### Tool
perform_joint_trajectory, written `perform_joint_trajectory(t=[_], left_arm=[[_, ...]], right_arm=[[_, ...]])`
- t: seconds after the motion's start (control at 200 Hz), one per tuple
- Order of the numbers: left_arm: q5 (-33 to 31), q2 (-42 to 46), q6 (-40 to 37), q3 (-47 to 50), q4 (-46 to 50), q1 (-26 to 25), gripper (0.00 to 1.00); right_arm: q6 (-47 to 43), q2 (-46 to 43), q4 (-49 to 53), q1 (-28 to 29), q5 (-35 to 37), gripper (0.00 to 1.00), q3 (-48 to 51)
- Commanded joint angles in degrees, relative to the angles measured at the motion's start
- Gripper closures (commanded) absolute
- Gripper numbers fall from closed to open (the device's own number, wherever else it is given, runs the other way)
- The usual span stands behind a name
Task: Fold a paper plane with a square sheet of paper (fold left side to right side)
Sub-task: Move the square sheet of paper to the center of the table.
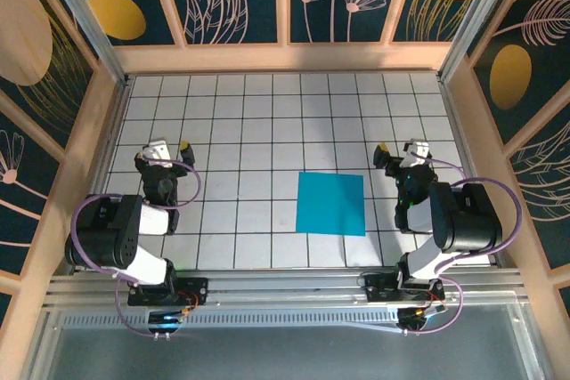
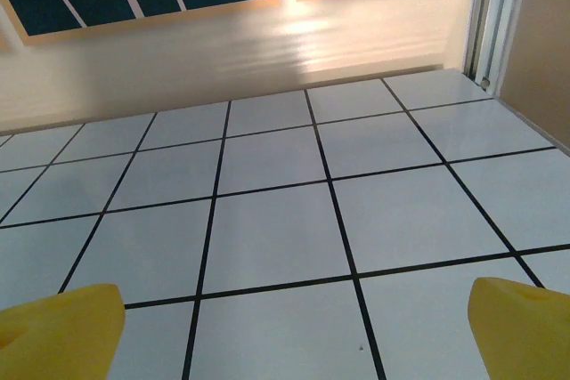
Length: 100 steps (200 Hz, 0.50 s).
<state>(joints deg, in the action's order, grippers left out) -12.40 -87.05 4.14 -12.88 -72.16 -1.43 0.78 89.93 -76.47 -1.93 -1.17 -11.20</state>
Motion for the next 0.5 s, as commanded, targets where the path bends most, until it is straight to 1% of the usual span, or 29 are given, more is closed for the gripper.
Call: perform_joint_trajectory(t=[0.0, 0.495], left_arm=[[0.8, 0.03, 0.91, -0.47, -1.14, 0.25, 0.01], [0.8, -0.06, 0.96, -0.57, -1.05, 0.29, 0.01]], right_arm=[[0.11, -0.09, -0.7, -0.01, -0.04, 0.01, -1.05], [0.32, -0.03, -0.61, -0.31, -0.65, 0.01, -1.1]])
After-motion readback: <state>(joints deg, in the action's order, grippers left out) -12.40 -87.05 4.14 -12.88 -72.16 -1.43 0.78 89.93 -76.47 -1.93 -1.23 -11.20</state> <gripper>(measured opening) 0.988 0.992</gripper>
